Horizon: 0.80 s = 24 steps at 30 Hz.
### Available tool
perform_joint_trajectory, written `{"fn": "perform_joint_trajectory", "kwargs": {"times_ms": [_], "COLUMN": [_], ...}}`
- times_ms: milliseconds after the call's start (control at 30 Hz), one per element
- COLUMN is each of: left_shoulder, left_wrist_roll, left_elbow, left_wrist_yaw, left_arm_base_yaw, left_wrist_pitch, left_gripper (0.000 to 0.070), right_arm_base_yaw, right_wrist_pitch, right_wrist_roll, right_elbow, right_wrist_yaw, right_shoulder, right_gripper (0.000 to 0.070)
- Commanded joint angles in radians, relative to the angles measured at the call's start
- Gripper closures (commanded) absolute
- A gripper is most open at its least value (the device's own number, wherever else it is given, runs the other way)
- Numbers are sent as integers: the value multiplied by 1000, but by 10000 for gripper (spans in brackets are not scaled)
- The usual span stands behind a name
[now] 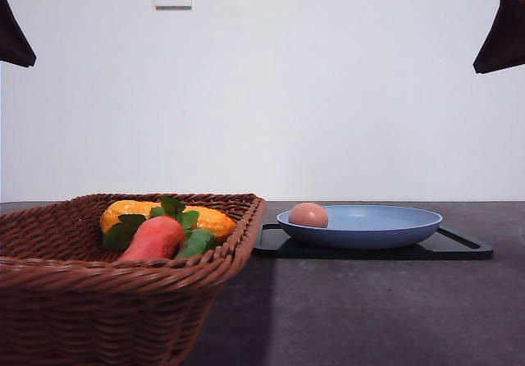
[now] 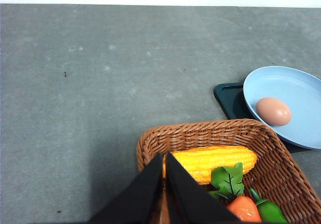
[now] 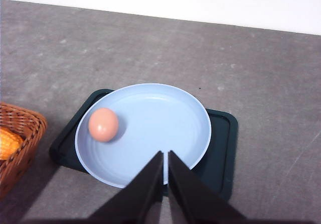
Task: Transfer egg from basket to plate and serve
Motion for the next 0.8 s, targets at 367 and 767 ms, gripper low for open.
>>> {"fn": "perform_joint_trajectory", "kwargs": {"times_ms": [367,767], "left_shoulder": [-298,-731], "left_wrist_roll": [119,125], "left_elbow": [-58,-400], "left_wrist_yaw": [-4,-3], "left_arm_base_yaw": [-5,221], "left_wrist_pitch": [-2,73], "left_gripper": [700,700], "right_arm_base_yaw": [6,6], "right_wrist_pitch": [11,11], "right_wrist_roll": [17,17], "right_elbow": [10,10], "right_wrist_yaw": [1,1], "right_shoulder": [4,4], "right_gripper": [700,700]}}
